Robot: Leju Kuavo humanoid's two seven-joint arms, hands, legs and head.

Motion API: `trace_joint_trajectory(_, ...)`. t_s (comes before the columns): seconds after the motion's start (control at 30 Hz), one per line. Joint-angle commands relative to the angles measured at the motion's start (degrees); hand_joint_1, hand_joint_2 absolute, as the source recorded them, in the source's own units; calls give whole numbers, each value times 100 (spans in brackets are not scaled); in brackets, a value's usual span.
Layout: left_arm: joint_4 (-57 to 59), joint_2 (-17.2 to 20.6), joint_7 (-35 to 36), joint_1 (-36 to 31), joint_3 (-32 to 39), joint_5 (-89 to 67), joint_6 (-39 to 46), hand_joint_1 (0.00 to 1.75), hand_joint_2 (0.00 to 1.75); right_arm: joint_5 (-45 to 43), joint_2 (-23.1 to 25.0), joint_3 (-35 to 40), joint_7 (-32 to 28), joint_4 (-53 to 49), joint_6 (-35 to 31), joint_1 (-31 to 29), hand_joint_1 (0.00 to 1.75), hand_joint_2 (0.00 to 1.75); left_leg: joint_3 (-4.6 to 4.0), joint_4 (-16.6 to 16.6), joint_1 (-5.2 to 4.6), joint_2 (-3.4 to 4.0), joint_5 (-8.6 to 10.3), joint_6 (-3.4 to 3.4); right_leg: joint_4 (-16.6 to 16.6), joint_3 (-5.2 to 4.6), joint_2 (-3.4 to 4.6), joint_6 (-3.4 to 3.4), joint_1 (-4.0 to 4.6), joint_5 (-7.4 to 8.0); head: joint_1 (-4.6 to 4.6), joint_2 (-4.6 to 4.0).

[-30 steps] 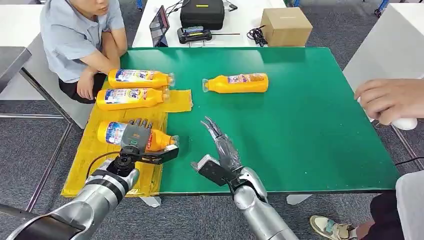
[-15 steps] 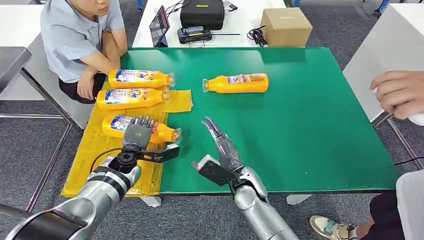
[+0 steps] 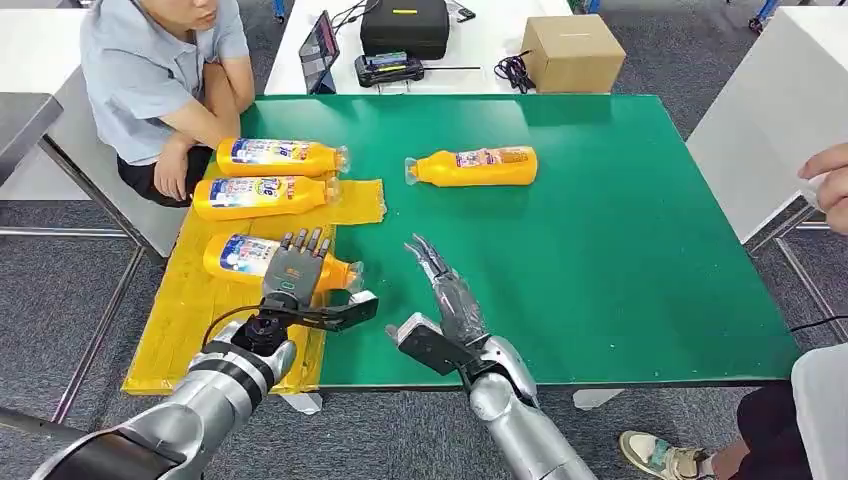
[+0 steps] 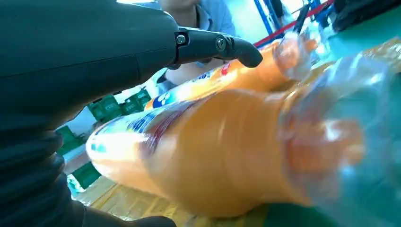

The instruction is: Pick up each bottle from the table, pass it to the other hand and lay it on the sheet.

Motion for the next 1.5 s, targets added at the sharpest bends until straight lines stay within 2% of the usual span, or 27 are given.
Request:
trace_joint_trajectory(0.03,-220,44,136,104,-395,-2,142,0,175,36,-25,-136,-18,146,-60,-48,0,175,19,5,12,8,-13,-14,0,20,4,-17,13,-9,0,0)
trace_joint_trajectory(0.47,-627,39,191,367,-555,-2,64,0,175,87,-81,-212,6,10,-82,107,0,175,5,-1,4,2,-4,-6,-2,6,0,-8,4,-3,0,0)
trace_joint_trajectory(0.63,-1134,84,246,590,-793,-2,45,0,175,146,-117,-309,25,-122,-118,249,0,175,7,0,6,-2,-5,-8,-3,9,-4,-9,7,-5,0,0)
trace_joint_trajectory(0.7,-1650,67,45,886,-671,15,150,0,175,193,-131,-391,1,-235,-207,353,0,175,15,1,10,-2,-10,-11,-3,19,-5,-14,11,-9,0,0)
trace_joint_trajectory(0.83,-1862,72,11,1005,-652,-2,103,0,175,200,-146,-411,-14,-288,-213,398,0,175,12,1,8,3,-9,-9,-4,14,0,-12,8,-7,0,0)
trace_joint_trajectory(0.87,-2232,13,-545,1287,-440,527,606,0,175,150,-120,-513,-92,-406,-391,477,0,175,6,-1,4,1,-5,-7,-4,8,-1,-9,5,-4,0,0)
trace_joint_trajectory(0.9,-2272,9,-555,1336,-435,528,604,0,175,151,-136,-512,-92,-438,-381,492,0,175,14,2,10,5,-12,-11,-4,17,2,-15,11,-8,0,0)
trace_joint_trajectory(0.97,-3041,-108,-1763,1981,-206,1954,1318,0,175,-86,-182,-678,-336,-831,-676,703,0,175,7,-3,3,4,-6,-7,-4,8,2,-9,3,-5,-2,0)
trace_joint_trajectory(1.0,-3274,-154,-2134,2198,-139,2517,1360,0,175,-135,-250,-705,-311,-975,-681,778,0,175,19,-2,7,7,-14,-12,-5,20,3,-14,8,-11,-2,0)
trace_joint_trajectory(1.03,-3465,-202,-2290,2336,-72,2796,1360,0,175,-266,-271,-761,-282,-1078,-603,838,0,175,14,-5,4,-1,-12,-8,-8,17,-3,-10,5,-11,0,0)
trace_joint_trajectory(1.07,-4005,-501,-2918,2686,578,3133,1360,0,175,-1011,-132,-1019,-241,-1202,-177,940,0,175,22,0,8,4,-19,-11,-8,26,0,-13,9,-15,2,0)
trace_joint_trajectory(1.1,-4013,-603,-3132,2753,767,3139,1360,0,175,-1106,-114,-1057,-256,-1237,-131,962,0,175,15,0,5,10,-19,-9,-5,15,6,-11,6,-12,-2,0)
trace_joint_trajectory(1.13,-3902,-856,-3692,2787,1191,3453,1360,0,175,-1312,-61,-1088,-334,-1321,-34,1020,0,175,11,1,5,14,-23,-14,-3,5,12,-9,6,-10,-7,0)
trace_joint_trajectory(1.17,-3662,-926,-4015,2720,1252,4189,1360,0,175,-1661,-22,-1127,-235,-1401,229,1091,0,175,18,8,12,16,-31,-18,-2,12,13,-13,13,-16,-4,0)
trace_joint_trajectory(1.23,-3653,-926,-4026,2712,1251,4203,1360,0,175,-1658,-16,-1114,-235,-1408,231,1113,0,175,1,4,5,-27,-16,-12,-5,6,-25,-7,5,-18,0,0)
trace_joint_trajectory(1.3,-3534,-929,-4091,2649,1194,4442,1360,0,175,-1614,-29,-1083,-295,-1469,161,1155,0,175,3,9,13,-19,-28,-13,-6,14,-7,-1,12,-27,26,0)
trace_joint_trajectory(1.33,-3534,-929,-4091,2649,1194,4442,1360,0,175,-1614,-29,-1083,-295,-1469,161,1155,0,0,-2,-1,4,4,-23,-13,-6,0,10,3,4,-13,15,0)
trace_joint_trajectory(1.37,-3384,-790,-4106,2571,842,4935,1354,0,175,-1721,-68,-1071,-212,-1494,239,1185,0,0,12,1,5,14,-31,-18,-4,11,16,-4,6,-18,17,0)
trace_joint_trajectory(1.47,-3557,-612,-4049,2667,342,5626,1360,0,175,-1568,71,-1194,145,-1573,-389,1287,0,0,5,-1,3,-18,-19,-18,-6,9,-18,-13,6,-15,20,0)
trace_joint_trajectory(1.5,-3576,-609,-4049,2689,301,5646,1360,0,175,-1568,99,-1193,179,-1602,-455,1302,0,175,0,-1,4,-13,-17,-15,-7,2,-12,-10,5,-11,17,0)
